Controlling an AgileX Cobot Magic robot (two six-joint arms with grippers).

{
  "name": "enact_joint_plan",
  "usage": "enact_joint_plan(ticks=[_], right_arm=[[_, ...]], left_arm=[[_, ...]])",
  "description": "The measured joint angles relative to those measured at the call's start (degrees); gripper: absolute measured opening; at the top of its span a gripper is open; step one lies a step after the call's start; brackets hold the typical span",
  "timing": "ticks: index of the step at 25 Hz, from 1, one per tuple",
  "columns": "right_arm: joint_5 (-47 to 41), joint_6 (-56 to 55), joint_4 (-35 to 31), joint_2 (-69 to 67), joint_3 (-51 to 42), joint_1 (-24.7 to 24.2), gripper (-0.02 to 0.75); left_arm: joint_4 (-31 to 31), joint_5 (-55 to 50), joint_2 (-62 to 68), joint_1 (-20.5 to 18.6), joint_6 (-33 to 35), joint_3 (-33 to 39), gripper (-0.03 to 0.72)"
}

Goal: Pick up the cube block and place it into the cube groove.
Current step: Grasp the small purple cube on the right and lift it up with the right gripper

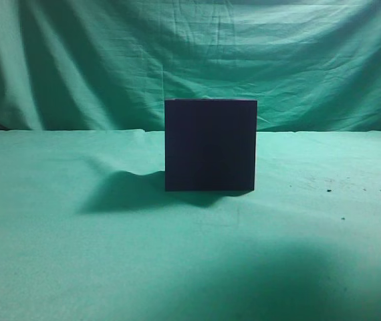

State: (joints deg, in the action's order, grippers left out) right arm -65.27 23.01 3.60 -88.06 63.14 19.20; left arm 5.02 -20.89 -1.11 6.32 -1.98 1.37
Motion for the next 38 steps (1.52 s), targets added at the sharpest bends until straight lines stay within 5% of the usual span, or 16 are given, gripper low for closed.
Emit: enact_joint_plan(ticks=[22, 29, 30, 34, 38], right_arm=[[3.5, 0.1, 2.4, -9.1, 0.0, 0.0, 0.568], [4.4, -0.6, 4.4, -11.1, 0.0, 0.0, 0.524], [4.4, -0.7, 4.9, -11.4, 0.1, 0.0, 0.461], [4.3, -1.2, 5.3, -11.4, 0.3, 0.0, 0.424], [3.9, -2.5, 5.8, -11.6, 0.6, 0.0, 0.435]], left_arm=[[0.0, 0.0, 0.0, 0.0, 0.0, 0.0, 0.0], [0.0, 0.0, 0.0, 0.0, 0.0, 0.0, 0.0], [0.0, 0.0, 0.0, 0.0, 0.0, 0.0, 0.0], [0.0, 0.0, 0.0, 0.0, 0.0, 0.0, 0.0], [0.0, 0.0, 0.0, 0.0, 0.0, 0.0, 0.0]])
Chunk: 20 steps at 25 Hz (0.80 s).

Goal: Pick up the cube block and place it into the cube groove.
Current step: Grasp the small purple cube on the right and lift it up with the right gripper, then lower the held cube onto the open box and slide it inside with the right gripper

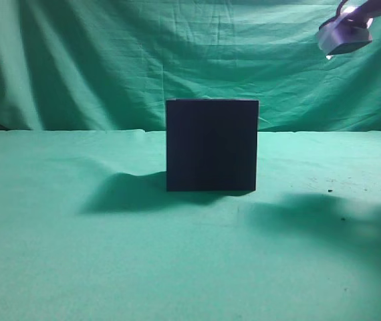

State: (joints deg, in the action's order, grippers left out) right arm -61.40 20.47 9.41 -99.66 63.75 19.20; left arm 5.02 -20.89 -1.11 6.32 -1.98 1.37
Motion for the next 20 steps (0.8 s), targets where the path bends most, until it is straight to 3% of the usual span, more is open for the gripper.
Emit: enact_joint_plan(ticks=[3, 7, 12, 20], right_arm=[[-2.6, -2.2, 0.2, -0.3, 3.6, 0.0, 0.435], [-7.6, -8.4, -0.2, -0.3, 15.0, 0.0, 0.435], [-9.0, -13.0, -8.0, 0.8, 27.7, 1.1, 0.435], [-9.9, -14.1, -10.8, 1.5, 31.0, 15.5, 0.435]], left_arm=[[0.0, 0.0, 0.0, 0.0, 0.0, 0.0, 0.0], [0.0, 0.0, 0.0, 0.0, 0.0, 0.0, 0.0], [0.0, 0.0, 0.0, 0.0, 0.0, 0.0, 0.0], [0.0, 0.0, 0.0, 0.0, 0.0, 0.0, 0.0]])
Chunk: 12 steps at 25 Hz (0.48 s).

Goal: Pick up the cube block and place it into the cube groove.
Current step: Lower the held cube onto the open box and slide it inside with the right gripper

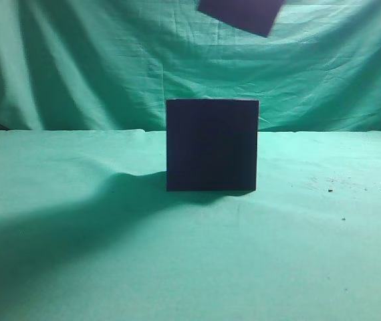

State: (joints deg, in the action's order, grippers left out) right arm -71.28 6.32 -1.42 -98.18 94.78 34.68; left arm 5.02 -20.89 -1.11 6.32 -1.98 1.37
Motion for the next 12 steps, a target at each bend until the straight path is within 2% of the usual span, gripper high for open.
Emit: enact_joint_plan(ticks=[5, 12], right_arm=[[-0.1, 8.2, 5.7, -0.7, 0.0, 7.4, 0.435], [-0.3, 19.8, 8.9, -2.4, 0.1, 9.0, 0.435]], left_arm=[[0.0, 0.0, 0.0, 0.0, 0.0, 0.0, 0.0], [0.0, 0.0, 0.0, 0.0, 0.0, 0.0, 0.0]])
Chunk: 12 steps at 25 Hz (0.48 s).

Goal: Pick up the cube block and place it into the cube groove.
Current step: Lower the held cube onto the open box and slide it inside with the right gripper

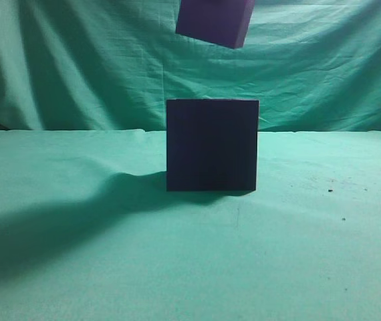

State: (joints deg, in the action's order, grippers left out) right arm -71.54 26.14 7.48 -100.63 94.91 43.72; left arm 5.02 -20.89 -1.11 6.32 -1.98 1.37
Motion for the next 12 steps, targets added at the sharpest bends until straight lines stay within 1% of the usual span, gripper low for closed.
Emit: enact_joint_plan(ticks=[3, 12], right_arm=[[0.1, 5.9, 0.7, -0.7, 0.0, 0.0, 0.435], [0.1, 15.6, 0.8, -3.4, 0.0, 0.0, 0.435]], left_arm=[[0.0, 0.0, 0.0, 0.0, 0.0, 0.0, 0.0], [0.0, 0.0, 0.0, 0.0, 0.0, 0.0, 0.0]])
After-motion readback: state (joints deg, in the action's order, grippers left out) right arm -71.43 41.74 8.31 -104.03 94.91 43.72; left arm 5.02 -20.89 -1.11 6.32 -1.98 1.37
